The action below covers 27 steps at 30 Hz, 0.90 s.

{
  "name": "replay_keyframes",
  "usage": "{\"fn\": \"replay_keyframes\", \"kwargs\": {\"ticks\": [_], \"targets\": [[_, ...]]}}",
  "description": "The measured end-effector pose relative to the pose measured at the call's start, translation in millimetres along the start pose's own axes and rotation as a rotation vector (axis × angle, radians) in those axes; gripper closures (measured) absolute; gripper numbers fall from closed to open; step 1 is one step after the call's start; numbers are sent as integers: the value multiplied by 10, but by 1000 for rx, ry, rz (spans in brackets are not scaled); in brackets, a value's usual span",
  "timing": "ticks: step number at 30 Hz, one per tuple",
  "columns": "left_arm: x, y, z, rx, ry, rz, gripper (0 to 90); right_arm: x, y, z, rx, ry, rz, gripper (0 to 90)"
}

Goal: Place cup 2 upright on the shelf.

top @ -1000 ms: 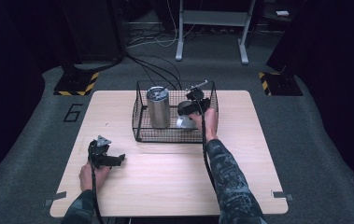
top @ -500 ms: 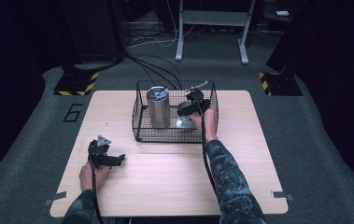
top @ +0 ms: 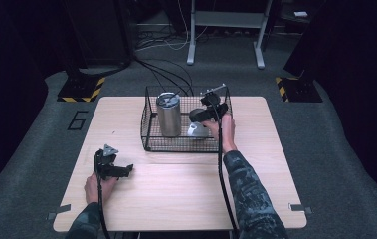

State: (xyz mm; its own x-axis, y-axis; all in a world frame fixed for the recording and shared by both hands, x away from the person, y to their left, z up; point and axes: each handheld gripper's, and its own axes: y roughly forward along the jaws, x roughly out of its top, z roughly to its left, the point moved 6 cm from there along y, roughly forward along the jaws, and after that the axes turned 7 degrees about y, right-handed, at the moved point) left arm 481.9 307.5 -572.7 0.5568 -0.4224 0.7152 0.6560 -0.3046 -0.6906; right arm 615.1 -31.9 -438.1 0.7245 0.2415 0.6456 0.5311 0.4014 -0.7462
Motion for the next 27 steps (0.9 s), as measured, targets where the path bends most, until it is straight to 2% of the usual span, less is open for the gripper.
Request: {"fn": "replay_keyframes", "kwargs": {"ticks": [1,2,5,6,12,13,14,15,20,22,27], "targets": [[-4,-8,6,-5,11,10,2,-2,-26,3,6,-12,-5,0],[3,1,-6,-2,-7,-3,2,-9,-63,17,11,-14,-9,0],[0,-2,-5,-4,-6,2,2,-34,-174,59,38,-29,-18,0],[-5,-17,5,-12,10,21,2,-42,-215,74,41,-38,-24,0],[0,-8,-2,-6,-2,9,2,-152,-477,211,70,-86,-39,0],[-3,-6,6,-3,10,9,2,-170,-523,232,78,-102,-45,0],[-1,-8,-2,-7,-2,11,2,-196,-576,255,87,-109,-49,0],[-6,-12,5,-5,9,17,2,-218,-627,271,89,-121,-56,0],[-6,-13,6,-5,12,17,2,-355,-865,344,102,-176,-88,0],[-1,-10,-1,-9,0,12,2,-419,-945,357,98,-188,-93,0],[-6,-16,6,-11,12,21,2,-628,-1117,366,94,-207,-104,0]]}}
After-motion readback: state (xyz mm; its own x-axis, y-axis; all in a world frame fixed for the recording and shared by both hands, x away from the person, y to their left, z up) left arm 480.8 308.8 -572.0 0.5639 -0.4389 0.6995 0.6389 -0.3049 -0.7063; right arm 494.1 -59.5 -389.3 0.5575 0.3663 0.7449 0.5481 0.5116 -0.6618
